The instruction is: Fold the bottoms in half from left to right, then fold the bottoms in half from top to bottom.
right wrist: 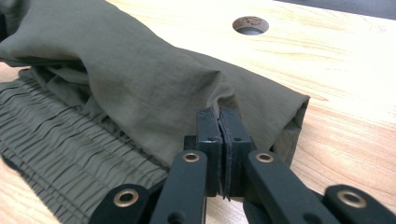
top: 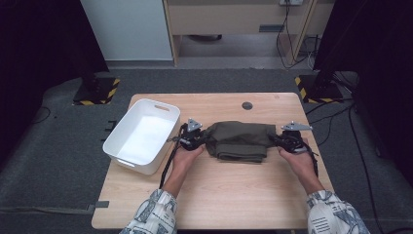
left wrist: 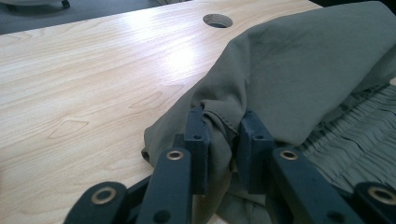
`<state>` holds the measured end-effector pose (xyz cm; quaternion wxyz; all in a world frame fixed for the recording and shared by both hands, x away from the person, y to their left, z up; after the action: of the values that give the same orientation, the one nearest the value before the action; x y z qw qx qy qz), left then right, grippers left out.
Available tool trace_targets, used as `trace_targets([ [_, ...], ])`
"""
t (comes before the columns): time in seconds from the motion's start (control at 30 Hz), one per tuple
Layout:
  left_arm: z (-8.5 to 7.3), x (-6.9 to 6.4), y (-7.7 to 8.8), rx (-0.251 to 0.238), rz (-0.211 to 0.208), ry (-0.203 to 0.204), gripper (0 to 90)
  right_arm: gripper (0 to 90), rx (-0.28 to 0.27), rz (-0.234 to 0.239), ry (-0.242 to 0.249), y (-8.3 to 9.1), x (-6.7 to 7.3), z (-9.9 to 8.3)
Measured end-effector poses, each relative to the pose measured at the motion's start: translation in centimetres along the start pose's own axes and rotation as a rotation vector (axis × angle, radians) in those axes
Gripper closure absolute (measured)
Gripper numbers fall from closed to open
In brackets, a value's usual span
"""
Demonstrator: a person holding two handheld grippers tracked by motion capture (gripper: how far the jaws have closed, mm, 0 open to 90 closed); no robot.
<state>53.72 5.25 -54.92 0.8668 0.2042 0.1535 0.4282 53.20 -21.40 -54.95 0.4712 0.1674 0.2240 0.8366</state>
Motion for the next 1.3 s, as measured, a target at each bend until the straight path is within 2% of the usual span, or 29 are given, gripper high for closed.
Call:
trace_targets([
  [0.23,-1.0,0.1,0.4,-0.008,-0.003,-0.007,77.1,89.0,-0.013,0.009,0.001,1.0,0.0,-0.6],
  [0.33,-1.0,0.3,0.6,-0.019,-0.005,0.010,78.0,89.0,-0.018,0.012,-0.012,1.4,-0.3,-0.7],
  [0.37,-0.8,0.3,0.7,-0.022,-0.007,0.005,78.2,87.4,-0.023,0.029,-0.026,1.7,-0.2,-0.6],
  [0.47,-0.7,0.3,0.7,-0.022,-0.009,0.004,78.7,72.2,-0.059,0.030,-0.046,2.1,-0.3,0.4],
  [0.53,-0.7,0.3,0.7,-0.021,-0.010,-0.001,78.9,67.6,-0.088,0.036,-0.061,2.4,-0.3,1.4],
  [0.63,-0.6,0.2,0.7,-0.027,-0.014,0.003,78.8,65.6,-0.104,0.047,-0.057,2.6,0.1,2.3],
  [0.7,-0.6,0.0,0.8,-0.030,-0.023,-0.006,78.6,65.5,-0.108,0.051,-0.036,2.2,0.9,3.7],
  [0.77,-0.6,0.0,0.8,-0.030,-0.026,-0.012,78.4,65.5,-0.104,0.050,-0.032,1.9,1.2,4.1],
  [0.83,-0.7,0.0,0.8,-0.033,-0.035,-0.014,78.1,66.0,-0.090,0.035,-0.025,0.6,1.9,5.1],
  [0.9,-0.6,-0.1,0.8,-0.036,-0.045,-0.009,77.7,67.0,-0.079,0.025,-0.039,-0.5,2.0,5.5],
  [1.0,-0.7,-0.1,0.8,-0.033,-0.048,-0.017,77.0,67.5,-0.040,0.019,-0.047,-2.2,2.4,5.3],
  [1.07,-0.7,-0.1,0.9,-0.037,-0.057,-0.019,76.0,69.2,-0.003,0.017,-0.026,-3.0,2.9,4.7],
  [1.17,-1.0,-0.1,1.3,-0.032,-0.063,-0.031,74.7,73.2,0.014,0.045,-0.020,-3.2,3.7,4.2],
  [1.2,-1.2,-0.1,1.5,-0.031,-0.064,-0.032,73.7,73.4,0.021,0.065,-0.005,-2.9,4.5,3.6],
  [1.3,-1.9,-0.1,2.0,-0.020,-0.061,-0.037,67.2,73.3,0.019,0.081,0.010,-2.1,5.3,2.5],
])
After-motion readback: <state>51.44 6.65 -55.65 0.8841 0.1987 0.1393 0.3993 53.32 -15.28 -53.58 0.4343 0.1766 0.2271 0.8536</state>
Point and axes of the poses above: each handheld gripper's, and its own axes: y roughly backward along the jaws, z roughly out of its top, x roughly to its left, the point moved 10 cm from there along -y, roughly forward along the jaws, and after that the axes turned 2 degrees about -x, right-handed, at the moved point
